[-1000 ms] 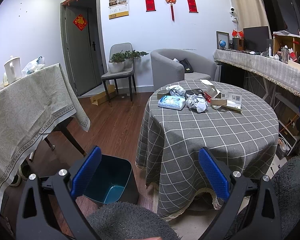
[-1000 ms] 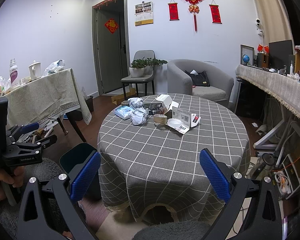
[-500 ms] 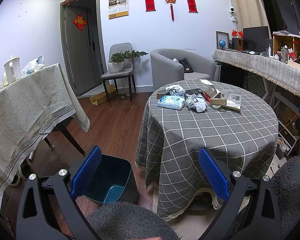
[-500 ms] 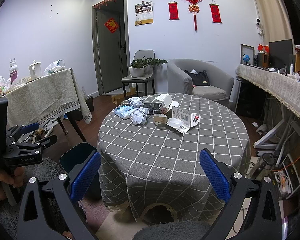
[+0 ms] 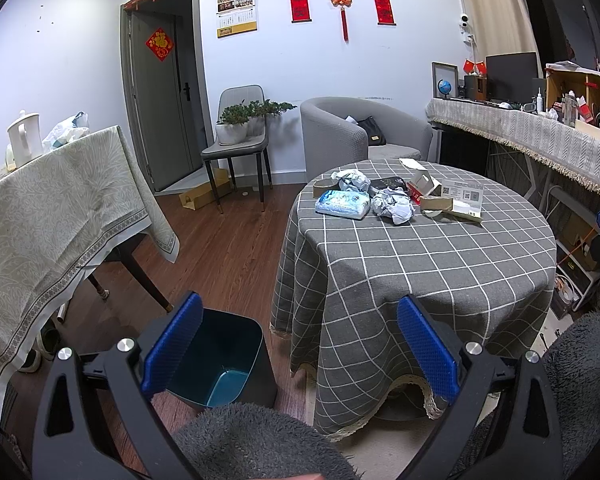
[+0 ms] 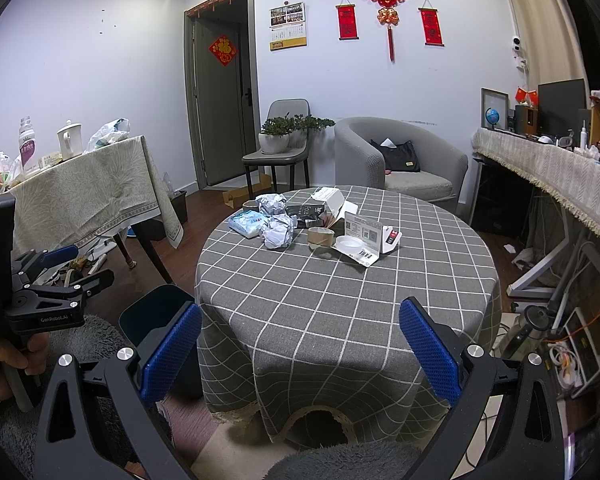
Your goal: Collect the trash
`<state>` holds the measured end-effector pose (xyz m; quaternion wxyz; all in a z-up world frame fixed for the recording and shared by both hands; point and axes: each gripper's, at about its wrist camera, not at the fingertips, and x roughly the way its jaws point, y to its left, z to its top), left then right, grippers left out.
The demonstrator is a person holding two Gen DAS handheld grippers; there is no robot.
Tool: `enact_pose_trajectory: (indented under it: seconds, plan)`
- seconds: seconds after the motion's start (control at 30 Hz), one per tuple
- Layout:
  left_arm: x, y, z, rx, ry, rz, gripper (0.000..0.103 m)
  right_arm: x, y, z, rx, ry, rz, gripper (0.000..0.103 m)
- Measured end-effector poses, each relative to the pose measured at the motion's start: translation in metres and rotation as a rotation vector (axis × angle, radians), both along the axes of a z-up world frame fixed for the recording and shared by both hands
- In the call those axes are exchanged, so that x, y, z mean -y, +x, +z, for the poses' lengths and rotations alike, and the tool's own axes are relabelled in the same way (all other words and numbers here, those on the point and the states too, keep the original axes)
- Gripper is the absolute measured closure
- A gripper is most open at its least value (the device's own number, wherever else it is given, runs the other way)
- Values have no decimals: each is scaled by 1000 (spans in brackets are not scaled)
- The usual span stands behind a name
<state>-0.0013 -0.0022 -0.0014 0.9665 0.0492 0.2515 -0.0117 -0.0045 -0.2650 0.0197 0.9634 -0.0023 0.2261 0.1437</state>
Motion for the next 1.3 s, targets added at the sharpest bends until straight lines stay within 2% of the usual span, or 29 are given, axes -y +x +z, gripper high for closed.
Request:
enact_pose_trajectory:
  seconds: [0.63, 0.9, 1.07, 1.13, 1.23, 1.3]
  plan:
    - [0, 0, -1, -1, -1, -1, 3, 0, 0, 0, -1, 0, 0, 3]
    - [1, -3, 3, 3, -5, 3, 3, 0, 1, 10, -4, -13, -1, 3]
    - [1, 4, 10, -2, -4, -7, 4, -8, 5, -1, -17, -22, 1, 3]
    - [0, 8, 12, 0, -17, -2, 4, -4, 11, 6, -25, -5, 1, 5]
    - [-3, 18, 18, 7, -40, -15, 5, -4, 23, 6, -45, -13, 4, 15]
    - [-3, 24, 20, 3, -58, -34, 5, -4, 33, 5, -60, -19, 7, 17]
